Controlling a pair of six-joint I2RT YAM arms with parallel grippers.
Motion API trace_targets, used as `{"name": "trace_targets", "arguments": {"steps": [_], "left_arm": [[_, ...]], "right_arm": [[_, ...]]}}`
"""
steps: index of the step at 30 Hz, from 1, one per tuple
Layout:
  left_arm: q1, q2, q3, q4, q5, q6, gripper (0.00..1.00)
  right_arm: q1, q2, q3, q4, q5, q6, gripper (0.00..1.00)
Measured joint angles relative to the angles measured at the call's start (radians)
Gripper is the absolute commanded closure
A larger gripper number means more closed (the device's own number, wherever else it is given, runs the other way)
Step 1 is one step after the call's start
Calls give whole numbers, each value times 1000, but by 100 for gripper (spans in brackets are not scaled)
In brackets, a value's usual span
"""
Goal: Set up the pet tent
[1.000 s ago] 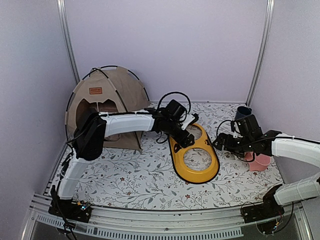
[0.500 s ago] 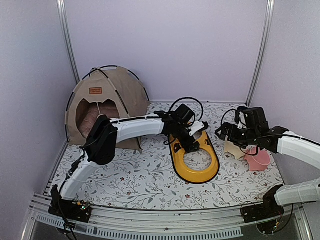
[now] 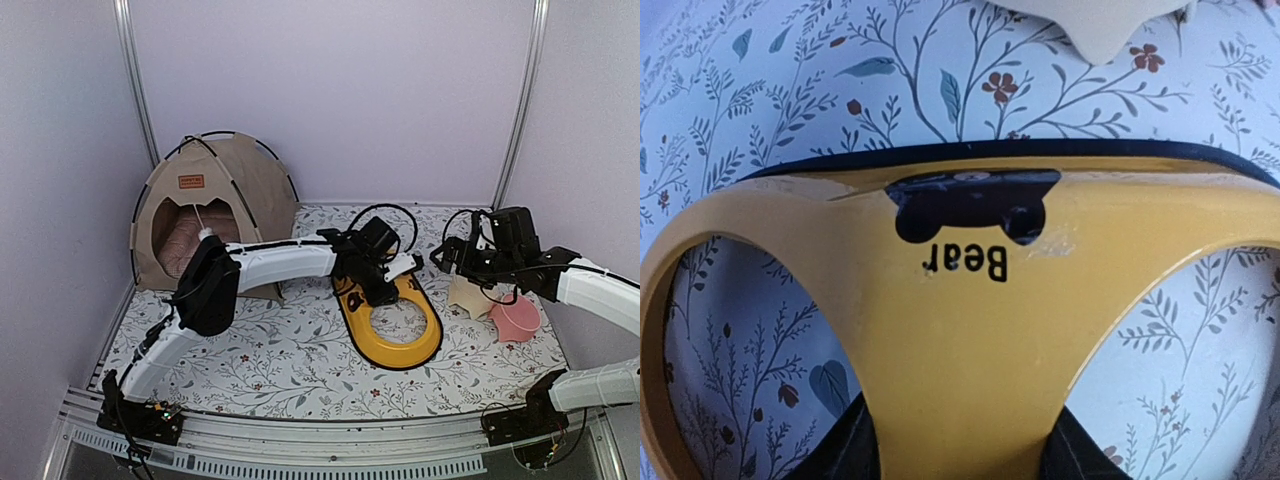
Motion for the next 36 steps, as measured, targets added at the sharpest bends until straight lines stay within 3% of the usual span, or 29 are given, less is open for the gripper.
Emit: {"name": "trace_targets", "arguments": {"steps": [7,13,22,36], "left_arm": [[-25,-43,-53,-13,-85,-158,73],[-29,-119,-119,-20,-137,-414,74],[-34,-296,-353,102,-183,-782,74],[-43,-332,-444,217,-248,-1075,40]], "right_arm": [[0,14,30,5,-2,-21,1],[-2,50,64,24,-11,-37,1],[-5,97,79,62,-52,-44,1],[-11,193,83,101,-117,-79,1]]}}
